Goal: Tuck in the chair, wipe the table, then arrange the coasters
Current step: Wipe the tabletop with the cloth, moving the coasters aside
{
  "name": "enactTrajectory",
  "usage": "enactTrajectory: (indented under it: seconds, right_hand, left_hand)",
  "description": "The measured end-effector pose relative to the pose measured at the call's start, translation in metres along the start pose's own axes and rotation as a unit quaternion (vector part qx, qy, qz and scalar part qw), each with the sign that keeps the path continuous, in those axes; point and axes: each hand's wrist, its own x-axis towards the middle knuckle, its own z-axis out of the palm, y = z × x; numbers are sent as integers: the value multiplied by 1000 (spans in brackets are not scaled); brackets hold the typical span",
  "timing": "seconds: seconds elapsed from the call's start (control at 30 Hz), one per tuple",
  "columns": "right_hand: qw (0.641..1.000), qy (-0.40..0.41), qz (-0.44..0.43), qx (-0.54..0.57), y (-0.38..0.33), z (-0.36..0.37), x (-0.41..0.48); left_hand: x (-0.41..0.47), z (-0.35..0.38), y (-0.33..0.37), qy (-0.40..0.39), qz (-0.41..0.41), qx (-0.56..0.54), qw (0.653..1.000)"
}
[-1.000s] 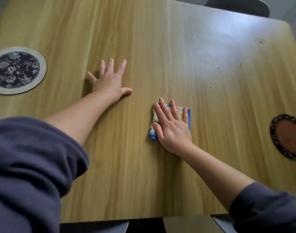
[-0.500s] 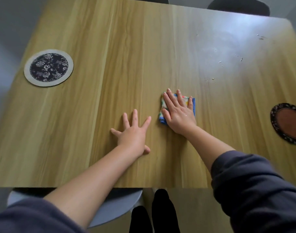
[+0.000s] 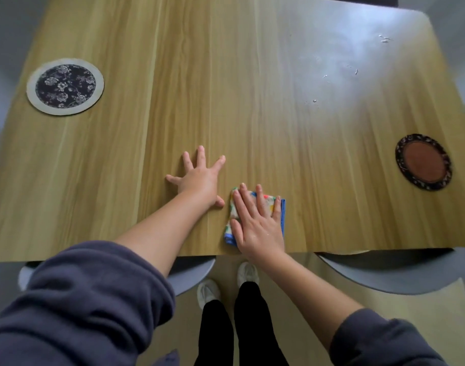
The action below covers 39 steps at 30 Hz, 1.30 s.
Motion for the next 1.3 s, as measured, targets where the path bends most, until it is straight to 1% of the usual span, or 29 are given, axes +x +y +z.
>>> enactTrajectory:
  seconds: [0.1, 0.17, 0.23, 0.33, 0.4, 0.5, 0.53, 0.6, 0.73, 0.83, 0.87, 0.9, 1.0, 1.03, 1.1, 1.17, 1.23, 1.3]
  right_hand:
    - [1000, -1, -10, 6, -1, 2, -6]
    - [1000, -5, 10, 6, 14, 2, -7]
    - [997, -8, 82, 3, 43, 3, -10]
    - [980, 2, 199, 27, 87, 0, -20]
    - [970, 11, 239, 34, 94, -1, -19]
    - [958, 12, 283, 41, 78, 0, -12]
    - [957, 11, 285, 44, 70, 0, -9]
    - [967, 9, 252, 37, 53, 1, -2]
    - [989, 11, 142, 34, 19, 1, 16]
    - [999, 0, 49, 14, 34, -5, 23]
    - [999, 0, 40, 9, 46, -7, 25]
    - [998, 3, 57, 9, 59, -10, 28]
    - [983, 15, 179, 38, 87, -15, 38]
    - [979, 18, 199, 39, 89, -16, 40]
    - [980, 17, 197, 31, 88, -17, 40]
    - [989, 12, 149, 21, 91, -19, 41]
    - [998, 1, 65, -4, 100, -22, 47]
    - [1000, -6, -9, -22, 110, -26, 58]
  left_hand:
    - [2, 1, -1, 2, 1, 1, 1000]
    - [3, 2, -3, -1, 2, 0, 1000]
    - [4, 4, -4, -3, 2, -1, 1000]
    - [6, 5, -4, -2, 5, 0, 1000]
    - [6, 6, -5, 0, 5, 0, 1000]
    - [8, 7, -5, 3, 8, 10, 1000]
    - [8, 8, -5, 4, 8, 11, 1000]
    - [9, 8, -5, 4, 7, 12, 1000]
    - [10, 9, -3, 4, 2, 18, 1000]
    - [10, 8, -4, 1, 2, 19, 1000]
    - [11, 7, -3, 2, 3, 20, 1000]
    - [11, 7, -4, 1, 3, 23, 1000]
    - [10, 7, -3, 3, 3, 40, 999]
    - [11, 6, -2, 8, 7, 52, 999]
    - [12, 3, -1, 22, 24, 87, 996]
    - [16, -2, 1, 27, 48, 116, 992]
    - [22, -7, 3, 17, 60, 133, 989]
    - [28, -10, 7, -4, 71, 143, 987]
